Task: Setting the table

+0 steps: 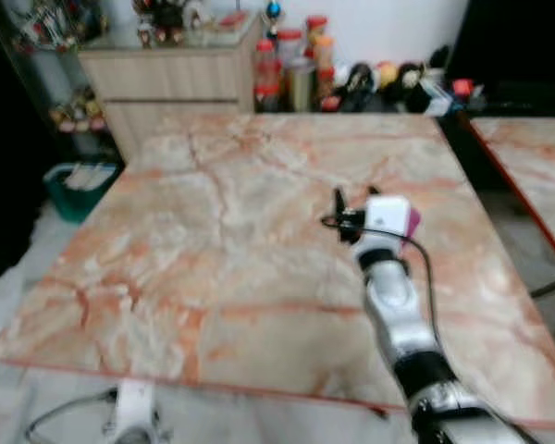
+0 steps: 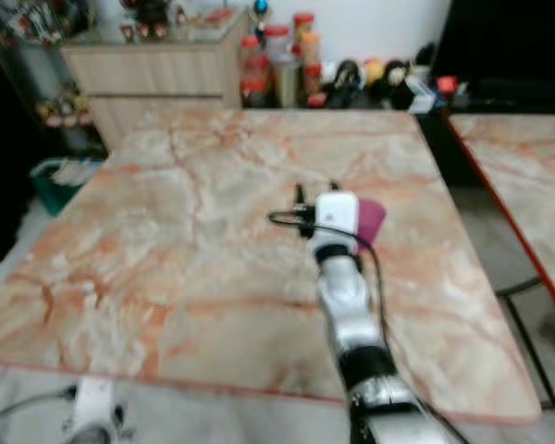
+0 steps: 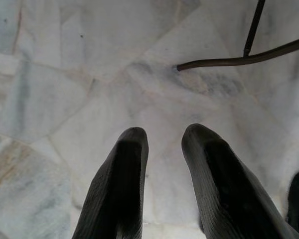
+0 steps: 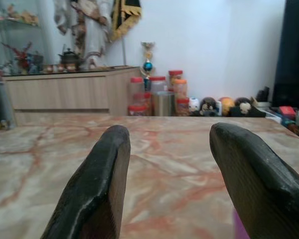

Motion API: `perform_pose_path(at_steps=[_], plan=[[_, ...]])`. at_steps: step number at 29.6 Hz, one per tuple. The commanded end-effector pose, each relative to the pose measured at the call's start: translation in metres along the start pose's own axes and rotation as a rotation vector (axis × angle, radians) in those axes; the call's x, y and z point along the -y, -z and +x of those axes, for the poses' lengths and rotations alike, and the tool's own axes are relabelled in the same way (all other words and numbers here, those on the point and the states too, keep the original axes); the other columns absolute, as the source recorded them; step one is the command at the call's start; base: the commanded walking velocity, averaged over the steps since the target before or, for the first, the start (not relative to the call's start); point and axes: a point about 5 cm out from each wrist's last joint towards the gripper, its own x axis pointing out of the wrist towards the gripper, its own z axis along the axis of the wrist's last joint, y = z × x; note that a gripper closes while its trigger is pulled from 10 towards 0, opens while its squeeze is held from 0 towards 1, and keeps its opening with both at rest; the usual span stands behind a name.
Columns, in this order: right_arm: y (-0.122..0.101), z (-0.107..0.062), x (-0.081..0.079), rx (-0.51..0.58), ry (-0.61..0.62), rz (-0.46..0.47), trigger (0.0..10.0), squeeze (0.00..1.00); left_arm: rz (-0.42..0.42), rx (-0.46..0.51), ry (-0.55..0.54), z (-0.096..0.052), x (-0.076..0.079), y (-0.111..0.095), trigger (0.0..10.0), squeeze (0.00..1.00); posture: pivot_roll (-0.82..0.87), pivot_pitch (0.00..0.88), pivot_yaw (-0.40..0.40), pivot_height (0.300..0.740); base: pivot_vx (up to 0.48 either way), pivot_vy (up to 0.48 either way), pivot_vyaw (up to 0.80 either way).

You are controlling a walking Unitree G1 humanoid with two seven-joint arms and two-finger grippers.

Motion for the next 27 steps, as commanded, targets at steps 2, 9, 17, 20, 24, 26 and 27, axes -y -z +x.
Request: perform_pose_path(at_steps=[2, 9, 17, 20, 24, 26, 27], plan=[[-0.005, 0.002, -0.010, 0.019, -0.027, 0.015, 10.0, 0.00, -0.009, 0.002, -0.033, 0.000, -0.012, 0.000, 10.0, 0.00, 0.01, 0.000, 0.033, 0.740, 0.000, 0.000, 0.00], [-0.008, 0.004, -0.002, 0.028, 0.022, 0.009, 10.0, 0.00, -0.005, -0.004, -0.031, 0.000, -0.011, 0.002, 10.0, 0.00, 0.01, 0.000, 0.039, 0.740, 0.000, 0.000, 0.00], [-0.012, 0.015, 0.021, -0.022, 0.120, 0.031, 10.0, 0.00, -0.005, -0.007, -0.025, 0.000, -0.011, 0.001, 10.0, 0.00, 0.01, 0.000, 0.041, 0.740, 0.000, 0.000, 0.00], [-0.012, 0.016, 0.023, -0.028, 0.128, 0.046, 10.0, 0.00, -0.005, -0.007, -0.025, 0.000, -0.011, 0.001, 10.0, 0.00, 0.01, 0.000, 0.041, 0.740, 0.000, 0.000, 0.00], [-0.019, 0.031, 0.045, -0.130, 0.208, 0.037, 10.0, 0.00, -0.011, -0.016, -0.016, 0.000, -0.010, 0.004, 10.0, 0.00, 0.01, 0.000, 0.041, 0.740, 0.000, 0.000, 0.00], [-0.017, 0.033, 0.049, -0.174, 0.216, 0.015, 10.0, 0.00, -0.013, -0.019, -0.017, -0.001, -0.011, 0.005, 10.0, 0.00, 0.01, 0.000, 0.042, 0.740, 0.000, 0.000, 0.00], [-0.011, 0.034, 0.049, -0.227, 0.198, -0.009, 10.0, 0.00, -0.014, -0.022, -0.015, -0.001, -0.011, 0.005, 10.0, 0.00, 0.01, 0.000, 0.042, 0.740, 0.000, 0.000, 0.00]])
